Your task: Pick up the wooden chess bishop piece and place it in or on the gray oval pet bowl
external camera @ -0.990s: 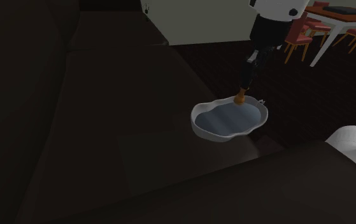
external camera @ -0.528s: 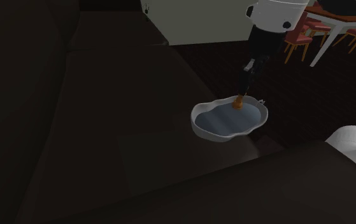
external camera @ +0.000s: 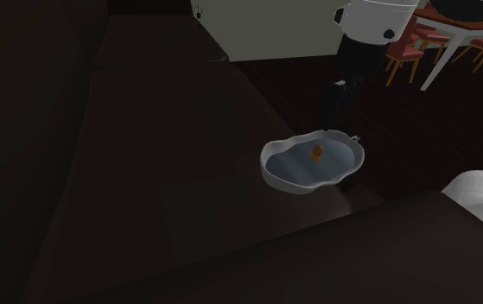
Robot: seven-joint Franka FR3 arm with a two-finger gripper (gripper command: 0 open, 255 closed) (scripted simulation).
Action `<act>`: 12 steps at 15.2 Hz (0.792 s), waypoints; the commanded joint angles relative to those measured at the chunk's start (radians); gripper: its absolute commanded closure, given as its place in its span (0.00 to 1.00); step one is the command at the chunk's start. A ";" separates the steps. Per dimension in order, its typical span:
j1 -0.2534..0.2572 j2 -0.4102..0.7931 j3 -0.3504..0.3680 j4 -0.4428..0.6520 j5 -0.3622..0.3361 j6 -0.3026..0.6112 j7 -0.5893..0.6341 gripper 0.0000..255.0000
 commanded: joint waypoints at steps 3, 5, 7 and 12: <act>-0.005 0.022 -0.005 0.084 -0.007 -0.062 0.004 0.00; -0.009 0.046 -0.009 0.163 -0.013 -0.117 0.008 0.00; -0.009 0.046 -0.009 0.162 -0.013 -0.117 0.008 0.00; -0.009 0.046 -0.009 0.163 -0.013 -0.117 0.008 0.00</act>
